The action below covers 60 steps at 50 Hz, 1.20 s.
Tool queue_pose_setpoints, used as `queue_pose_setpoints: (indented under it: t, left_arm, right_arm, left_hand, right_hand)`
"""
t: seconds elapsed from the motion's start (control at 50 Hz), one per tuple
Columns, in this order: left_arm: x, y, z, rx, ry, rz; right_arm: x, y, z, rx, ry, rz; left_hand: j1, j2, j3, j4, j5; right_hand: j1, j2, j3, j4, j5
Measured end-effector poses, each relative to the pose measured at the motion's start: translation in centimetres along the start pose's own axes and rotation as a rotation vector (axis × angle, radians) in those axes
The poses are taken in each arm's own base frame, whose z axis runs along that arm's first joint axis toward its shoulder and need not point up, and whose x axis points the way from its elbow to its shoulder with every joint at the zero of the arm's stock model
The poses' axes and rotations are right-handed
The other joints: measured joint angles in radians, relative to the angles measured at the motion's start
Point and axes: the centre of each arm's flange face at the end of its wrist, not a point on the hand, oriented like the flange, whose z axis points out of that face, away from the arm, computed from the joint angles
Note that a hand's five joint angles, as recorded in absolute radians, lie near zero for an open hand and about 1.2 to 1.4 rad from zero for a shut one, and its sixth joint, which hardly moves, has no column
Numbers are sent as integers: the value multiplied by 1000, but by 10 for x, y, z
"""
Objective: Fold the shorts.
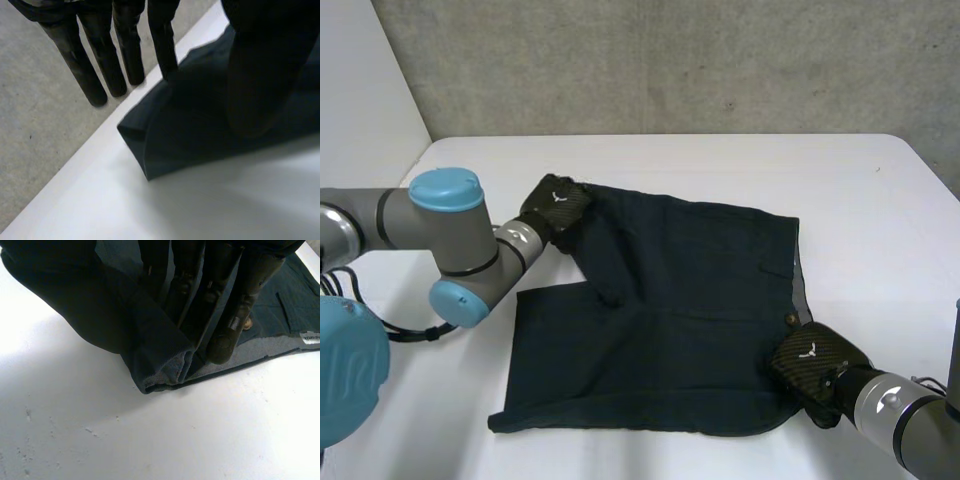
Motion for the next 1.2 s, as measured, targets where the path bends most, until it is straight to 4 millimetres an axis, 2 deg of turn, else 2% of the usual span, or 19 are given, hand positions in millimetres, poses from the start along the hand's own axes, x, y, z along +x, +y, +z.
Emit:
queue_pose_setpoints:
  t: [0.02,0.1,0.12,0.14,0.16,0.26,0.5,0.72,0.78,0.8,0.82,0.84,0.9,1.06,1.2]
  left_arm:
    - [0,3,1,-7,1,5]
    - [3,7,0,-28,8,15]
    - [3,8,-1,-33,8,15]
    - [3,8,-1,-33,8,15]
    - [5,9,-3,-47,10,12]
    - [5,10,-12,-95,-18,4]
    - [-6,5,-43,-197,-136,-6]
    - [-12,24,-56,-297,-197,-18]
    - [-14,26,-58,-311,-210,-21]
    - [-15,26,-58,-312,-211,-21]
    - [-15,26,-59,-313,-212,-22]
    - [-15,25,-59,-311,-212,-22]
    - [-16,19,-61,-299,-214,-21]
    - [-21,-6,-69,-236,-217,-37]
    - [-9,-20,-73,-181,-153,-84]
  right_arm:
    - [0,0,0,1,2,0]
    - [0,0,1,2,4,-1]
    - [0,0,1,3,5,-1]
    - [0,0,1,3,5,-1]
    - [0,0,1,3,5,-1]
    - [0,0,1,2,4,-1]
    - [-1,1,0,0,1,-2]
    - [-2,2,0,-3,-2,0]
    - [-2,2,0,-4,-2,1]
    - [-2,2,0,-5,-2,1]
    - [-2,2,0,-5,-2,1]
    - [-2,2,0,-5,-2,1]
    - [-2,2,0,-5,-2,2]
    - [-2,2,0,-5,-2,2]
    - [-3,2,0,-4,-4,2]
  left_hand:
    - [241,224,228,229,223]
    - [241,224,228,229,223]
    - [559,572,566,567,552]
    - [559,572,566,567,552]
    - [640,672,670,674,654]
    - [640,698,692,708,661]
    - [640,698,692,711,661]
    - [640,698,692,711,661]
    - [575,590,597,593,602]
    - [308,357,366,360,367]
    - [298,338,348,351,357]
    - [179,220,231,222,223]
    - [123,138,147,138,135]
    - [107,101,111,103,93]
    - [95,96,110,101,88]
  right_hand:
    - [0,0,0,0,0]
    - [0,0,0,0,0]
    - [0,0,0,0,0]
    - [0,0,0,0,0]
    - [0,0,0,0,0]
    - [0,0,0,0,0]
    - [0,0,0,0,0]
    - [0,0,0,0,0]
    - [0,0,0,0,0]
    - [0,0,0,0,0]
    - [0,0,0,0,0]
    - [0,0,0,0,0]
    - [0,0,0,0,0]
    - [0,0,0,0,0]
    - [0,0,0,0,0]
